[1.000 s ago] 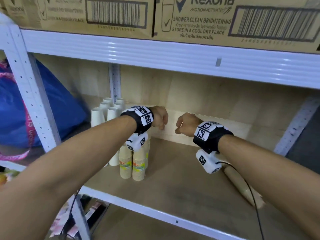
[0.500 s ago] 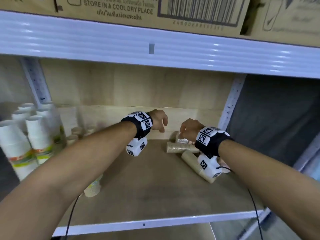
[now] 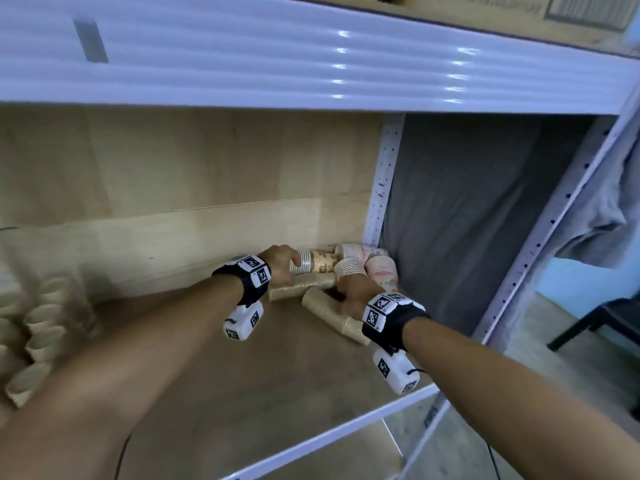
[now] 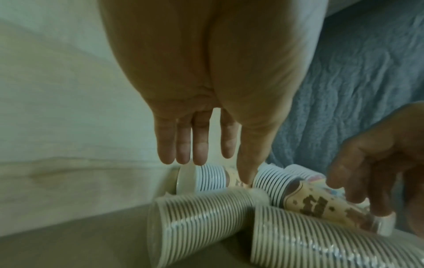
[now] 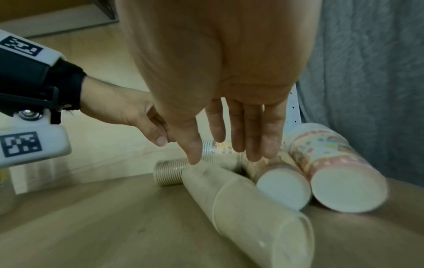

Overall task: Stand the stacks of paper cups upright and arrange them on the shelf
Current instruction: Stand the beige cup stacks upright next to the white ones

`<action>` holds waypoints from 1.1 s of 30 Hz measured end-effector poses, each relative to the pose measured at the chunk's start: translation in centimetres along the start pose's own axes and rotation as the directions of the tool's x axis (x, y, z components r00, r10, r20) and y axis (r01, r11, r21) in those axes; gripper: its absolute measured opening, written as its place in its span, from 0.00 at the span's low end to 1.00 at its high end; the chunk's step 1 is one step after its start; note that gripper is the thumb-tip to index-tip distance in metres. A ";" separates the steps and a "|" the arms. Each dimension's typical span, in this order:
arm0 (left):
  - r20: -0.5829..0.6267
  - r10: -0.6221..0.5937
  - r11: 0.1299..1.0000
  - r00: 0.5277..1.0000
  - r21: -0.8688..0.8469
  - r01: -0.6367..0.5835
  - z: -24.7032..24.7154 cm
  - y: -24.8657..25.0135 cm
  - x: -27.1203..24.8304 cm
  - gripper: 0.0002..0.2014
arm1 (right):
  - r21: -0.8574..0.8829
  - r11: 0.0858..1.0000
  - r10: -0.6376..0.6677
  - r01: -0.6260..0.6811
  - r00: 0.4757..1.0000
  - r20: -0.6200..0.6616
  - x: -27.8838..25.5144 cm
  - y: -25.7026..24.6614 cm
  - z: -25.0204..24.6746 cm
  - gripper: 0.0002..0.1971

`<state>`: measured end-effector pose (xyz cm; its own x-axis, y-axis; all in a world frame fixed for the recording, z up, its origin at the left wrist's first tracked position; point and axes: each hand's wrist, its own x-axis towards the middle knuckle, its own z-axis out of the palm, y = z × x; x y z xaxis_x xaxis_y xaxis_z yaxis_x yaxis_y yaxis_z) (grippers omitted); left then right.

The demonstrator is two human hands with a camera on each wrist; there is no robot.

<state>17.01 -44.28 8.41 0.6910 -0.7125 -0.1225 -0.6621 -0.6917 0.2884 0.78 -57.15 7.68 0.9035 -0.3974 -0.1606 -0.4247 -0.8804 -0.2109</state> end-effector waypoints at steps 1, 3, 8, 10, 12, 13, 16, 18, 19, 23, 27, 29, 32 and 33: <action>0.002 -0.002 1.000 1.000 0.004 0.002 0.5 -0.1 0.3 0.26 | 0.003 1.000 0.016 -0.016 1.000 0.005 0.0 0.3 0.6 0.26; 0.013 0.010 1.000 1.000 0.012 -0.010 1.5 -0.7 1.0 0.27 | 0.000 0.999 0.050 -0.050 0.999 0.018 0.2 0.6 1.8 0.27; 0.031 0.018 1.000 0.999 0.019 -0.019 3.0 -1.9 2.1 0.26 | -0.058 0.993 0.100 -0.100 0.995 -0.007 0.6 0.9 4.0 0.26; 0.033 0.018 0.999 0.999 0.032 -0.019 3.6 -2.3 2.5 0.26 | -0.066 0.993 0.095 -0.097 0.995 -0.035 0.7 1.1 4.5 0.26; 0.016 0.028 0.999 0.999 0.034 -0.028 4.1 -2.5 2.8 0.26 | -0.066 0.994 0.082 -0.086 0.995 -0.064 0.8 1.4 4.9 0.25; 0.009 0.028 0.999 1.000 0.034 -0.028 4.3 -2.6 3.0 0.26 | -0.065 0.994 0.081 -0.086 0.994 -0.067 0.8 1.5 5.0 0.25; 0.004 0.025 0.999 1.000 0.041 -0.025 4.7 -2.9 3.4 0.27 | -0.071 0.994 0.075 -0.077 0.997 -0.035 0.8 1.4 5.2 0.26; 0.011 0.022 0.999 1.000 0.045 -0.023 4.9 -3.0 3.5 0.28 | -0.082 0.994 0.069 -0.068 0.998 0.006 1.0 1.3 5.3 0.29; 0.015 0.026 0.998 1.000 0.050 -0.027 5.0 -2.9 3.5 0.29 | -0.088 0.994 0.067 -0.064 0.997 0.026 1.1 1.2 5.3 0.30; 0.020 0.038 0.996 0.999 0.083 -0.039 5.1 -2.9 3.6 0.31 | -0.107 0.993 0.058 -0.054 0.997 0.041 1.3 1.1 5.7 0.33; 0.027 0.059 0.995 0.998 0.079 -0.061 5.2 -3.2 3.7 0.29 | -0.118 0.992 0.048 -0.045 0.999 0.023 1.2 0.9 5.8 0.30; 0.039 0.054 0.996 0.998 0.066 -0.057 5.1 -3.4 3.6 0.29 | -0.113 0.992 0.055 -0.053 0.998 0.013 1.0 1.0 5.8 0.29; 0.047 0.039 0.996 0.998 0.073 -0.043 4.9 -3.5 3.1 0.33 | -0.100 0.993 0.055 -0.055 0.998 -0.003 0.8 0.9 5.7 0.29; 0.041 0.043 0.997 0.998 0.065 -0.045 4.7 -3.5 2.9 0.34 | -0.095 0.994 0.053 -0.054 0.999 -0.010 0.8 0.9 5.6 0.28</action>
<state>19.97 -44.43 2.56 0.6497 -0.7455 -0.1487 -0.7100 -0.6650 0.2316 0.80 -56.78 1.96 0.8800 -0.4464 -0.1623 -0.4656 -0.8782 -0.1096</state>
